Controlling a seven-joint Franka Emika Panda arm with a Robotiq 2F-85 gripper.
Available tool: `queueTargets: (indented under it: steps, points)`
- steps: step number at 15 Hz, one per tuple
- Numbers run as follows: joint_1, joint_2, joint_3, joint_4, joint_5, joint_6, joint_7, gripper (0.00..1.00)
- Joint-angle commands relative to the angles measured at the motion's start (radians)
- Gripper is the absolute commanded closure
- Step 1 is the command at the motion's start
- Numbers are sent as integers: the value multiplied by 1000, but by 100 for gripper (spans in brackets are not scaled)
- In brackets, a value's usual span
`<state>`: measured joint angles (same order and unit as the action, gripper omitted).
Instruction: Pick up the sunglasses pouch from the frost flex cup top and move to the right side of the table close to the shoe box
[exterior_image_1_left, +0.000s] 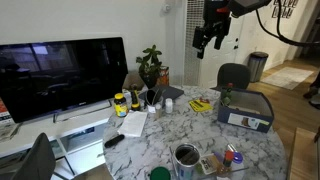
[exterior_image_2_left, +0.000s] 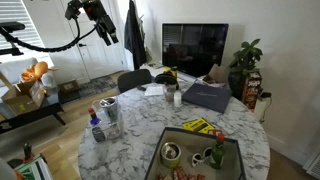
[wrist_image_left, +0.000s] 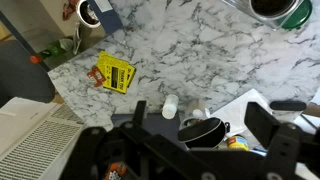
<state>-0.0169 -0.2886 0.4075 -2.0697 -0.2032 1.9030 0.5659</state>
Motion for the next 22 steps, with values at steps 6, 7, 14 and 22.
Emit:
queueTargets:
  steps: [6, 7, 14, 22]
  points:
    - [50, 7, -43, 3, -15, -5, 12, 0]
    - [41, 31, -41, 20, -16, 12, 43, 0]
    - [24, 290, -134, 184, -30, 111, 393, 0]
    - [112, 482, -262, 306, 69, 194, 472, 0]
